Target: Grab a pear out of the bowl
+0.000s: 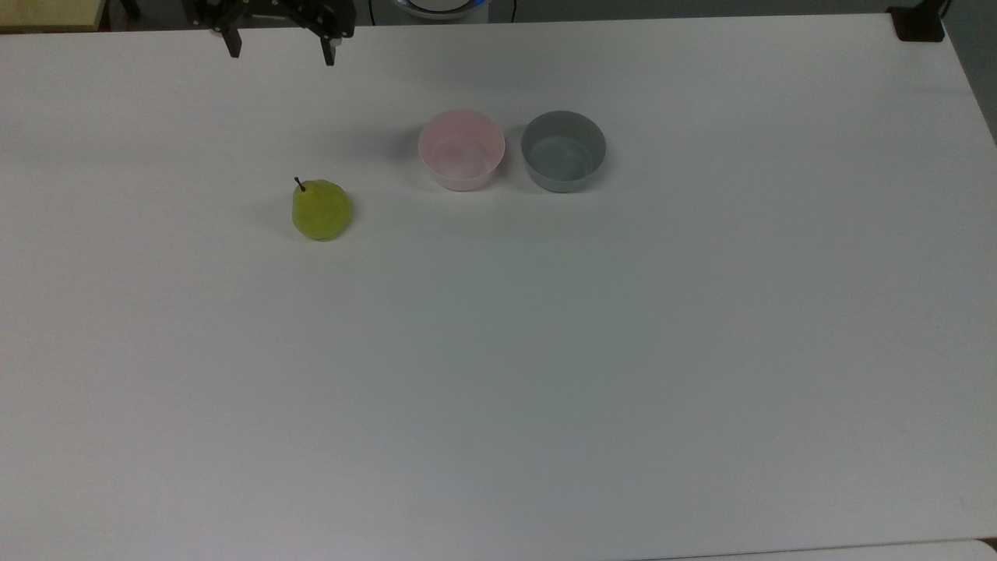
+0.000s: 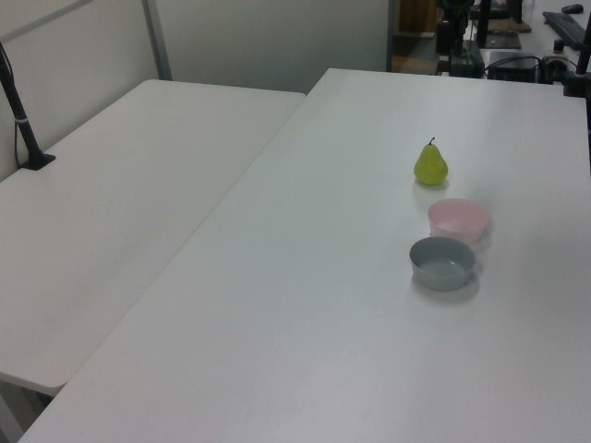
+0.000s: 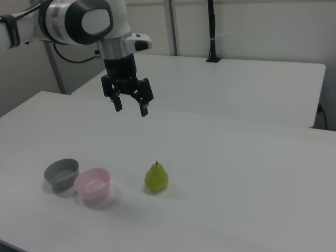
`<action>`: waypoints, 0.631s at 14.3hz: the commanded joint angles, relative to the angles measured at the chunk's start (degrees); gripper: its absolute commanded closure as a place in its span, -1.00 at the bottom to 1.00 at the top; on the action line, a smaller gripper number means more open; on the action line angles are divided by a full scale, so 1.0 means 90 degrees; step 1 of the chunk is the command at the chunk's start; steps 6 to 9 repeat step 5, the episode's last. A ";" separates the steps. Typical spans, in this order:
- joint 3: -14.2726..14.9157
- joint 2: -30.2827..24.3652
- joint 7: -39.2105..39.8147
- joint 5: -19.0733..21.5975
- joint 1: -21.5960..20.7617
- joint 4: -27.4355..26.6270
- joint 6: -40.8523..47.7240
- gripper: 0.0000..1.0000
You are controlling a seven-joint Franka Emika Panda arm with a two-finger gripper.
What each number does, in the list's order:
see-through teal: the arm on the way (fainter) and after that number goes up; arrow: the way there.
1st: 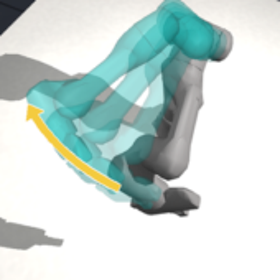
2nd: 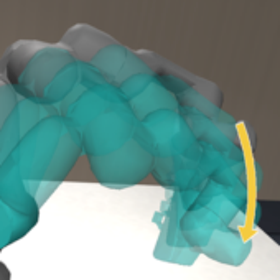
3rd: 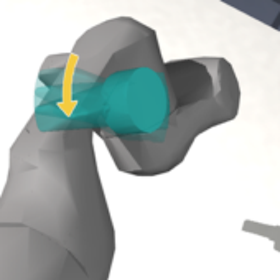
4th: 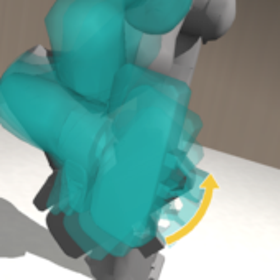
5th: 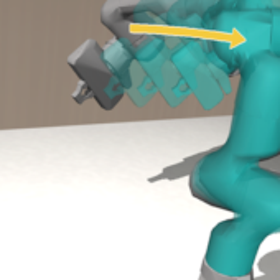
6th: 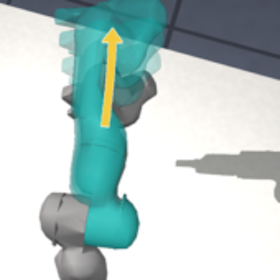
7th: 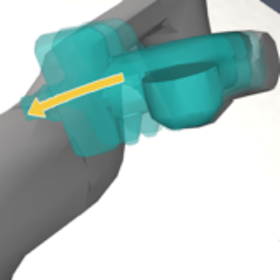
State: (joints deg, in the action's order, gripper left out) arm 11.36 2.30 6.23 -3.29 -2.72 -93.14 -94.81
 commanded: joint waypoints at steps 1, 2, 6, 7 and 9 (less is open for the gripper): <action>-0.0022 -0.0177 -0.0331 0.0053 -0.0108 -0.0335 -0.0032 -1.00; -0.0022 -0.0177 -0.0331 0.0053 -0.0108 -0.0325 -0.0023 -1.00; -0.0022 -0.0158 -0.0351 0.0053 -0.0117 -0.0315 -0.0012 -1.00; -0.0022 -0.0158 -0.0351 0.0053 -0.0117 -0.0315 -0.0012 -1.00; -0.0022 -0.0158 -0.0351 0.0053 -0.0117 -0.0315 -0.0012 -1.00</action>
